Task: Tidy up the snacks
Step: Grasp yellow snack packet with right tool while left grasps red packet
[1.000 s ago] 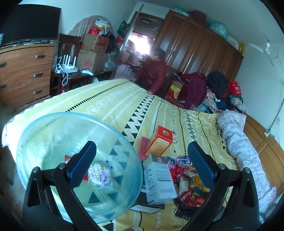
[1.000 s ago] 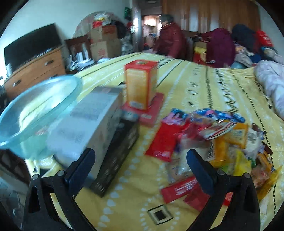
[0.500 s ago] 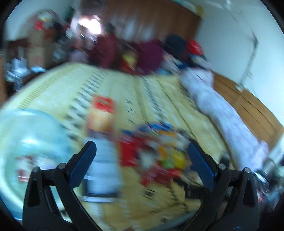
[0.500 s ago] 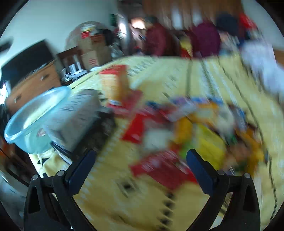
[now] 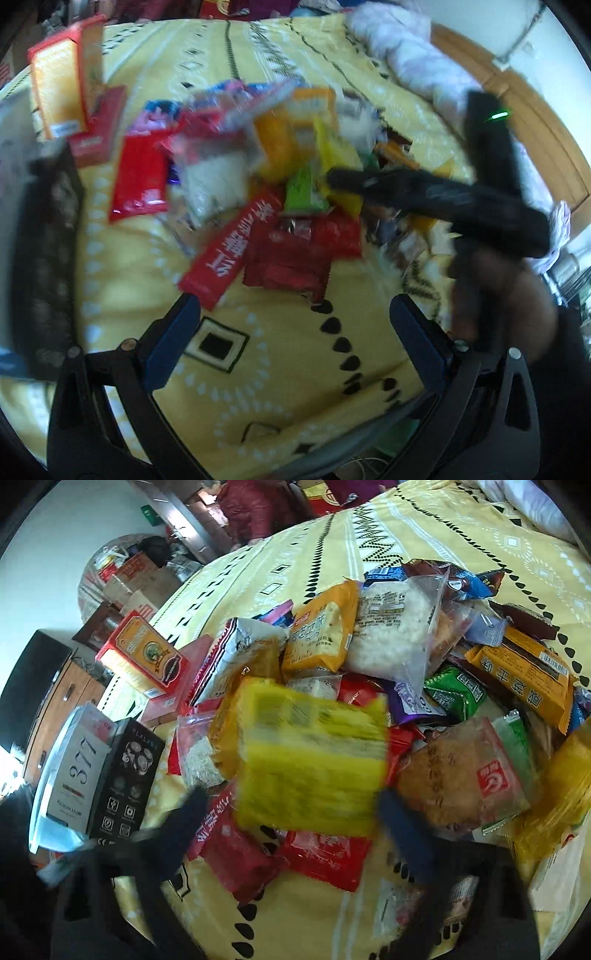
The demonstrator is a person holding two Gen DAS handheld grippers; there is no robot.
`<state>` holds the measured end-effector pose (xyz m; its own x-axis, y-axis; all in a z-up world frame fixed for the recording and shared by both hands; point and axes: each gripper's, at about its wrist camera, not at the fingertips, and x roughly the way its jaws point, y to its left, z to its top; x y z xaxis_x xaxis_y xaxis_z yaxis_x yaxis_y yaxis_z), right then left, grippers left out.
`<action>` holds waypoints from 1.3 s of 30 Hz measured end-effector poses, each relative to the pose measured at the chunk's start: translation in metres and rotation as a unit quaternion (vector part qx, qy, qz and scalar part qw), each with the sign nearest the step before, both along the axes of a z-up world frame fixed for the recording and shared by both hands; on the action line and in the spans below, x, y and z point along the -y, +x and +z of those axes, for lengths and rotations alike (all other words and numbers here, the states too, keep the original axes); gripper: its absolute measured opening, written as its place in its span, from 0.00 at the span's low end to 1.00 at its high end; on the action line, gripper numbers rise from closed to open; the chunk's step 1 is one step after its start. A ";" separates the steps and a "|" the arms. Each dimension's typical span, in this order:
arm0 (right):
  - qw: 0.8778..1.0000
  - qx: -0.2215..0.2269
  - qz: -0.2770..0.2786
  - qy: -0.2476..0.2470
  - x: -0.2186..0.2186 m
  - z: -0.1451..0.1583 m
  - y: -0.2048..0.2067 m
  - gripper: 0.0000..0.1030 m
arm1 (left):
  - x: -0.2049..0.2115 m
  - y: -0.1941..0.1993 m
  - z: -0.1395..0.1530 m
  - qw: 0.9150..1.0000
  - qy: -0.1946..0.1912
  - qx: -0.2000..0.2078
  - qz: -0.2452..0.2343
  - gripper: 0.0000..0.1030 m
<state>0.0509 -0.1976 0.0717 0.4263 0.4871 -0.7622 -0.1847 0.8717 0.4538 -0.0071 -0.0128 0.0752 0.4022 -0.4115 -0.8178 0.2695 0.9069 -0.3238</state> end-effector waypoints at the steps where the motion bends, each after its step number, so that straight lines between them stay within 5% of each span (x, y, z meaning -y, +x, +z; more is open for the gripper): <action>1: 1.000 0.010 0.000 0.007 0.003 0.004 -0.003 0.70 | 0.005 0.001 -0.003 1.000 0.007 0.010 -0.009 0.99; 3: 0.999 0.033 0.001 0.010 0.012 0.015 -0.021 0.68 | 0.012 0.002 -0.008 1.000 0.010 0.019 -0.022 0.98; 6: 0.999 0.041 0.011 0.032 0.024 0.024 -0.049 0.48 | 0.021 0.010 -0.019 1.000 0.016 0.014 -0.021 0.90; 10: 0.999 0.039 0.005 -0.017 0.040 0.021 -0.095 0.48 | 0.028 0.022 -0.038 0.999 0.021 -0.005 -0.024 0.84; 13: 0.999 0.014 0.006 -0.029 0.049 0.009 -0.115 0.65 | 0.034 0.025 -0.048 0.999 0.018 -0.005 -0.033 0.68; 14: 0.999 0.015 0.010 -0.033 0.051 0.008 -0.118 0.69 | 0.035 0.024 -0.047 0.999 0.020 0.000 -0.033 0.51; 20: 0.995 0.054 0.053 -0.063 0.041 0.022 -0.116 0.82 | 0.018 0.007 -0.032 0.999 0.017 0.007 -0.038 0.45; 29: 0.948 0.107 0.240 -0.180 -0.023 0.022 -0.069 0.88 | -0.018 -0.013 -0.039 1.000 0.005 -0.015 -0.023 0.45; 35: 0.897 0.120 0.329 -0.269 -0.057 -0.002 -0.047 0.89 | -0.015 -0.011 -0.040 0.999 -0.002 -0.016 -0.028 0.46; 39: 0.900 0.115 0.318 -0.274 -0.063 -0.019 -0.037 0.89 | -0.010 -0.008 -0.039 1.000 0.001 -0.010 -0.026 0.46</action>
